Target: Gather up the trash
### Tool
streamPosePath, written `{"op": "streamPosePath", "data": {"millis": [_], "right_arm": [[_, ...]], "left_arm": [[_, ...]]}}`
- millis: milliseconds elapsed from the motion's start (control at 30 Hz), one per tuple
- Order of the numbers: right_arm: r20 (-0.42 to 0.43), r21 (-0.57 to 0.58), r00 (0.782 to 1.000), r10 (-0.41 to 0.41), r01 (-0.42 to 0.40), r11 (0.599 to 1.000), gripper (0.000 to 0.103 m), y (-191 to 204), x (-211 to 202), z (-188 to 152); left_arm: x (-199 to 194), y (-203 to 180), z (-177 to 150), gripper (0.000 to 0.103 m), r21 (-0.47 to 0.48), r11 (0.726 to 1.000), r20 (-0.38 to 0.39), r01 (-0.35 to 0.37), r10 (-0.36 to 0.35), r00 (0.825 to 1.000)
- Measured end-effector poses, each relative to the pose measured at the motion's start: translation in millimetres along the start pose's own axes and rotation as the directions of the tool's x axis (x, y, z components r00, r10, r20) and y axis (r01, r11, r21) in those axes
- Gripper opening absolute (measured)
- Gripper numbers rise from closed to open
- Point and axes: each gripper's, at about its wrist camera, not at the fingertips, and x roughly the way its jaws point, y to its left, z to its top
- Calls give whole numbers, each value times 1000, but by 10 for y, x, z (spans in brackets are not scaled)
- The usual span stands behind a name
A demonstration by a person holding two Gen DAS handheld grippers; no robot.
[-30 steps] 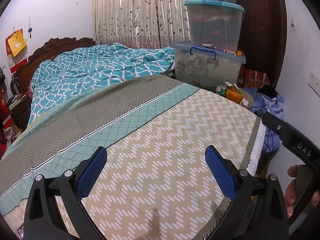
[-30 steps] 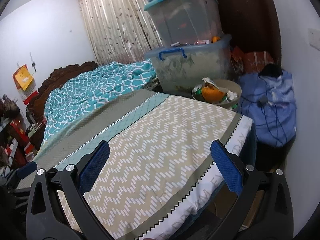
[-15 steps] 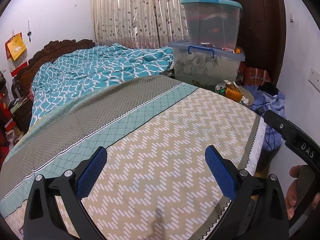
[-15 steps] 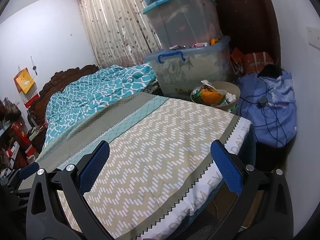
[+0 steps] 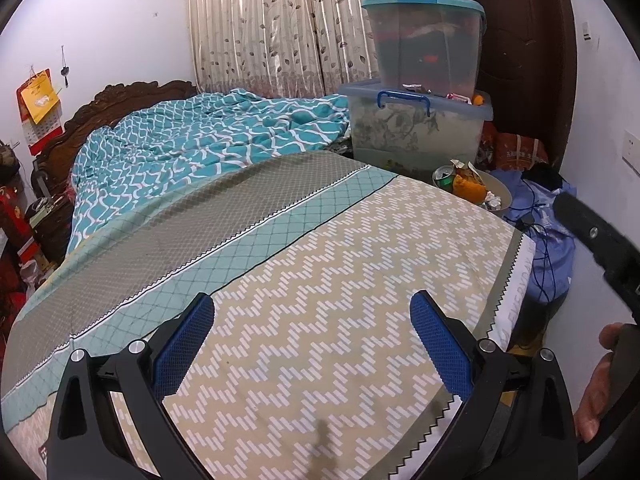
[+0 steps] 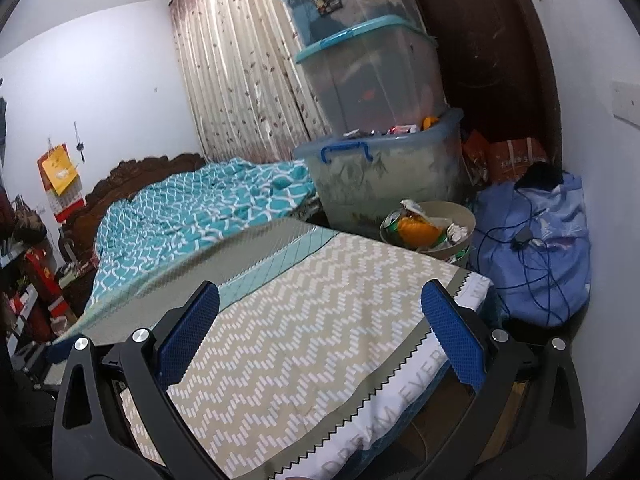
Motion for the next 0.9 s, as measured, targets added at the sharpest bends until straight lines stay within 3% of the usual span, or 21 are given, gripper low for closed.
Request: {"op": "streamPosePath", "data": {"millis": [233, 567, 733, 900], "right_arm": [[-64, 19, 998, 13, -12, 1000, 100, -31, 101, -39], [7, -93, 998, 55, -54, 994, 100, 314, 54, -8], [53, -48, 996, 73, -71, 996, 100, 305, 47, 134], [64, -149, 995, 76, -66, 987, 100, 460, 51, 75]], "left_arm": [[-99, 46, -18, 94, -32, 999, 24, -4, 5, 1000], [-303, 465, -105, 94, -148, 986, 92, -83, 97, 991], [-345, 503, -136, 94, -147, 983, 99, -112, 128, 987], [-273, 492, -137, 94, -132, 985, 81, -107, 119, 990]]}}
